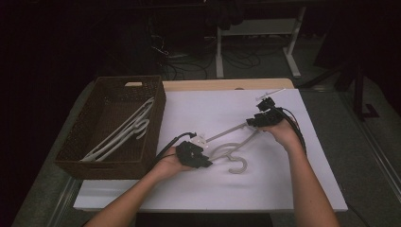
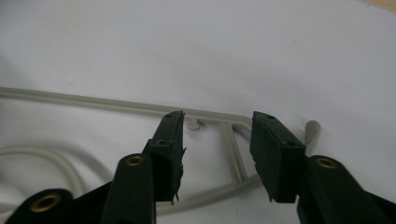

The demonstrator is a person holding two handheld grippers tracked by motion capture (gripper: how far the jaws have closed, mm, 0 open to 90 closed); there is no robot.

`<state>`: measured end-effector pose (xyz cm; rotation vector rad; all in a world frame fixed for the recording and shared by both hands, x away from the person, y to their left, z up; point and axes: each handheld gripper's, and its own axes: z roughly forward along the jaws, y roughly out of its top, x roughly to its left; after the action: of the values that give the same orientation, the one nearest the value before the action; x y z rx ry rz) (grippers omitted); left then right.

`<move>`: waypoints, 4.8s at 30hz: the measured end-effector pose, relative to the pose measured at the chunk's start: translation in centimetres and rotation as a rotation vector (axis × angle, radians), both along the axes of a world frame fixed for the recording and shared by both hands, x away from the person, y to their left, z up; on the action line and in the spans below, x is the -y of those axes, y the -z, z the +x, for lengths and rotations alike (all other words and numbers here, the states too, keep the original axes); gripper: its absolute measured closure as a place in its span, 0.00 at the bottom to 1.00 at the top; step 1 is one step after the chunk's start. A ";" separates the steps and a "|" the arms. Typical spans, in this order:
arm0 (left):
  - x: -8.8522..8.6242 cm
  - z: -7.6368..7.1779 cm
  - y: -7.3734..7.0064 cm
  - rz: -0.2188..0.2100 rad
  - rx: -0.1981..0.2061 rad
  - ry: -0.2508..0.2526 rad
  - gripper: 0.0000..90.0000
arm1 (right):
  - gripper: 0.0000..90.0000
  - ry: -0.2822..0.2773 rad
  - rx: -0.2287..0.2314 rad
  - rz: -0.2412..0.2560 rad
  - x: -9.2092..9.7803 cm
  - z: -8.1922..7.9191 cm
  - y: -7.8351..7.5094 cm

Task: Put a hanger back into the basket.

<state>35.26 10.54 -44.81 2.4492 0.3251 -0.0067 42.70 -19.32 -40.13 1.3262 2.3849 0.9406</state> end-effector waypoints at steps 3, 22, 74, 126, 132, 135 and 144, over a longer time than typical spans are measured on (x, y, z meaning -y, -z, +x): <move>-0.1 0.0 -0.3 -0.018 -0.001 -0.014 0.91 | 0.48 -0.005 0.033 0.012 0.6 -1.4 -0.7; -1.4 0.2 -3.4 -0.079 -0.031 -0.131 0.91 | 0.14 -0.048 0.129 0.069 2.0 -10.3 0.9; -19.4 2.0 -19.6 -0.129 0.090 -0.340 0.91 | 0.00 -0.085 0.169 0.089 1.3 -14.3 3.8; -28.7 1.4 -12.3 -0.186 0.021 -0.525 0.38 | 0.00 -0.081 0.173 0.092 1.2 -13.8 3.6; -26.6 0.5 -13.1 -0.271 0.047 -0.489 0.27 | 0.00 -0.091 0.176 0.093 1.1 -13.7 3.4; -25.3 -0.1 -13.3 -0.310 0.068 -0.483 0.22 | 0.00 -0.098 0.176 0.099 0.9 -13.7 3.1; -21.3 -1.5 -12.6 -0.392 0.097 -0.425 0.14 | 0.00 -0.145 0.192 0.115 0.4 -13.4 1.0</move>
<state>33.76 31.83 -32.21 1.9485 0.7221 0.2104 29.28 -19.75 -41.15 1.0572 2.3334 1.2029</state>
